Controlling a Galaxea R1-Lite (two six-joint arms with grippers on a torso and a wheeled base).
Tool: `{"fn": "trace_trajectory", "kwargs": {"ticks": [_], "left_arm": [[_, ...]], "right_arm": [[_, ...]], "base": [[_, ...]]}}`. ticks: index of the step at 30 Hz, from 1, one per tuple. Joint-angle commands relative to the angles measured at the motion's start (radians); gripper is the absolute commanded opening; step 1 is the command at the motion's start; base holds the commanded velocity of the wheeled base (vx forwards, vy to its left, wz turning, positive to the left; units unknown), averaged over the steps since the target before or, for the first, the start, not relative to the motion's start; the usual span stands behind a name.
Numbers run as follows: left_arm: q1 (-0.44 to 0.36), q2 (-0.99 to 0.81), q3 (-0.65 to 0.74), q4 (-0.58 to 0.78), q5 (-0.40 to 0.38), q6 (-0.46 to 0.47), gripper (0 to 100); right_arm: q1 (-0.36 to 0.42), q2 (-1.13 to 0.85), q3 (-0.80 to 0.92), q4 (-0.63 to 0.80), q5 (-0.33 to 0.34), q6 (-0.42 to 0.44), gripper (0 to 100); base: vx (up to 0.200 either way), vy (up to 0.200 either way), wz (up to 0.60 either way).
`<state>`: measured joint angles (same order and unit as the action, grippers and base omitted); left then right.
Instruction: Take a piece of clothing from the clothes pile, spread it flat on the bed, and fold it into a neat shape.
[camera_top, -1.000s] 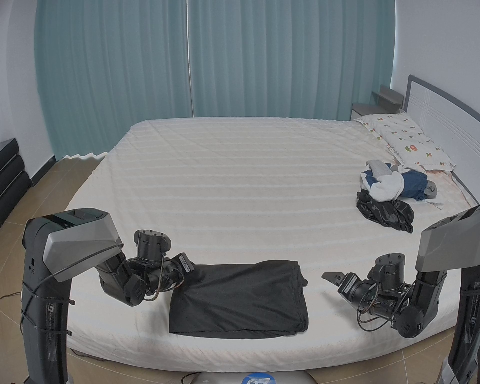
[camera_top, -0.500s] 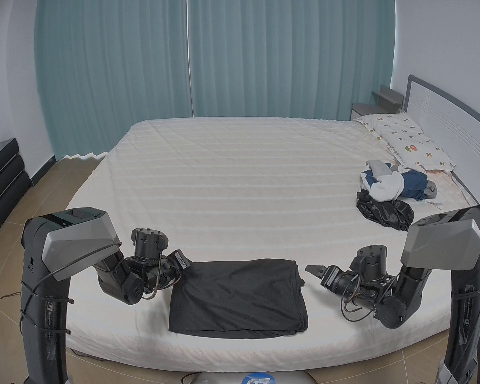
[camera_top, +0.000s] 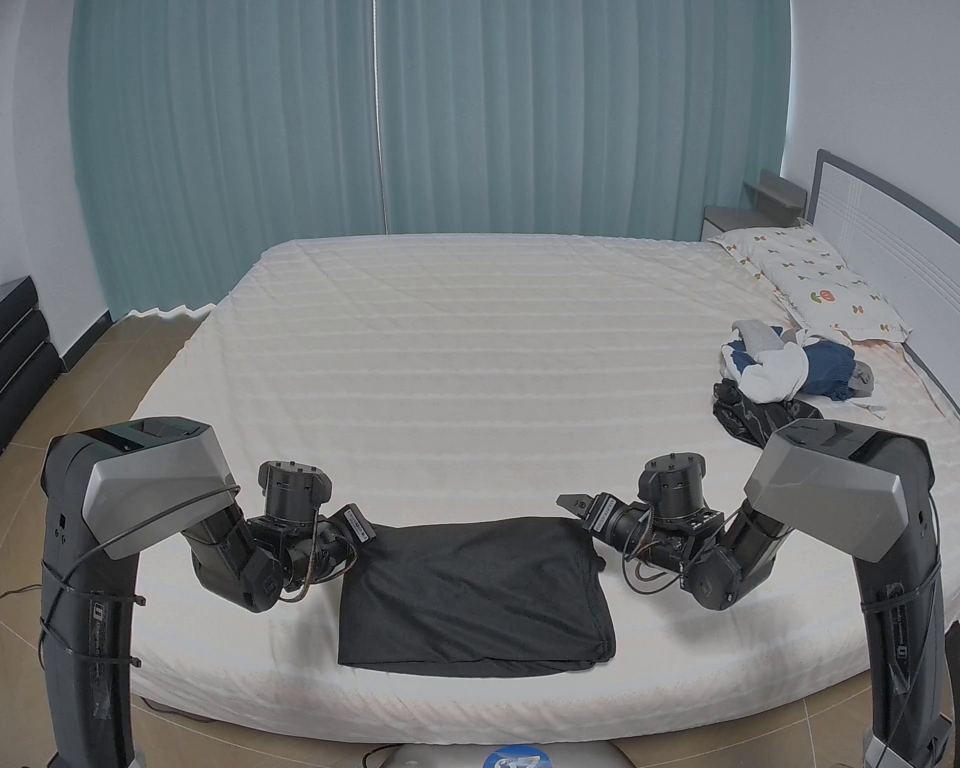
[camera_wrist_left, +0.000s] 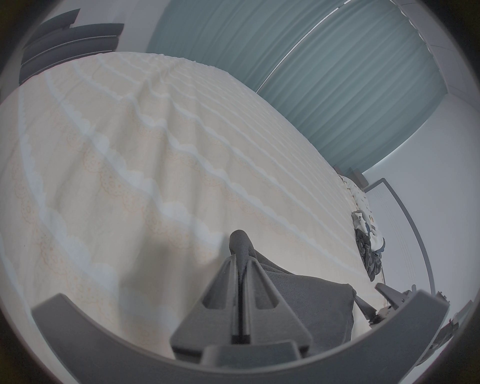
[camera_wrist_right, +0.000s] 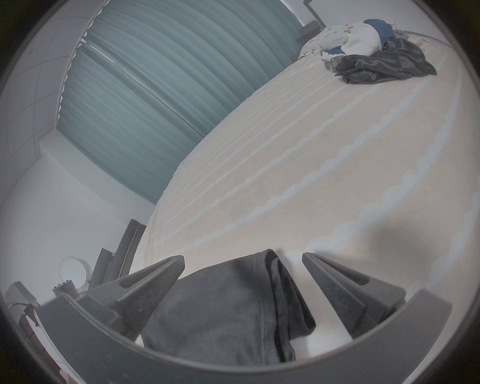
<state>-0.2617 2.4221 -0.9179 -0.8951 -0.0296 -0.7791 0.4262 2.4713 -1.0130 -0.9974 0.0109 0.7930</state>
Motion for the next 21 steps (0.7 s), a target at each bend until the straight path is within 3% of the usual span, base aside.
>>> {"fn": "trace_trajectory", "kwargs": {"ticks": [1,2,21], "left_arm": [[0.004,-0.002,0.004,-0.001,-0.001,-0.002,0],[0.004,-0.002,0.004,-0.001,-0.001,-0.002,0],[0.007,0.006,0.004,-0.027,0.005,0.004,0]], "right_arm": [[0.013,0.09,-0.101,0.033,0.0,-0.011,100],[0.017,0.097,-0.111,0.033,0.0,-0.011,0],[-0.027,0.121,-0.203,0.017,-0.043,-0.015,0]], "base": [[0.0,0.0,0.0],[0.0,0.0,0.0],[0.0,0.0,0.0]]}}
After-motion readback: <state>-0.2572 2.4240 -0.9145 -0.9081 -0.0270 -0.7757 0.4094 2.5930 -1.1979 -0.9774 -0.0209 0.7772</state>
